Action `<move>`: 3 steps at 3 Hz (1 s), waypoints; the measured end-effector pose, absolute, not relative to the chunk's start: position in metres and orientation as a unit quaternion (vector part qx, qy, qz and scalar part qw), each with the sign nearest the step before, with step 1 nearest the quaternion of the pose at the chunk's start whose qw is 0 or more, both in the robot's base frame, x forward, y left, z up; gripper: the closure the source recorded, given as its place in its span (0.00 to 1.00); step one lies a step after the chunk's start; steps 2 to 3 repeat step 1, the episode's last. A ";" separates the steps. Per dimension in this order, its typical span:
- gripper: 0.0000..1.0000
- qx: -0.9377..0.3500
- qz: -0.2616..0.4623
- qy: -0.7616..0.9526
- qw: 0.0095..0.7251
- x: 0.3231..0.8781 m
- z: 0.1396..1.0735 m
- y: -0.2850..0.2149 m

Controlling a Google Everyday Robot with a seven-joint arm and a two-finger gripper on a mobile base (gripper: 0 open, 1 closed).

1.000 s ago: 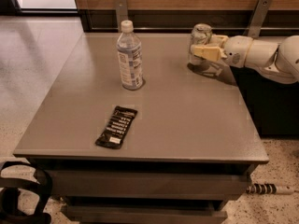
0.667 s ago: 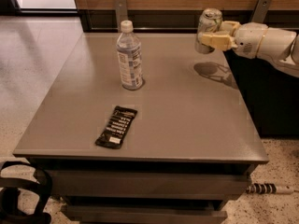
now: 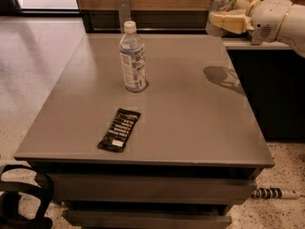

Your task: Pick 7up can

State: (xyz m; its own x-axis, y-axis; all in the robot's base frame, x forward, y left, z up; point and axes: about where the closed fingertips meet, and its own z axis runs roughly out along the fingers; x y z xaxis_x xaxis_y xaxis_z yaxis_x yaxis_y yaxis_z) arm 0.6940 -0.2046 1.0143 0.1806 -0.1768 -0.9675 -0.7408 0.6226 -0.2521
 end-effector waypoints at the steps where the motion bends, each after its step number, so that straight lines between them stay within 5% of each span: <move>1: 1.00 -0.380 0.211 0.604 0.668 0.694 1.014 -0.205; 3: 1.00 -0.380 0.211 0.604 0.668 0.694 1.014 -0.205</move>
Offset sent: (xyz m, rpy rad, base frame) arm 0.0000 0.0000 0.0000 0.0000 0.0000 0.0000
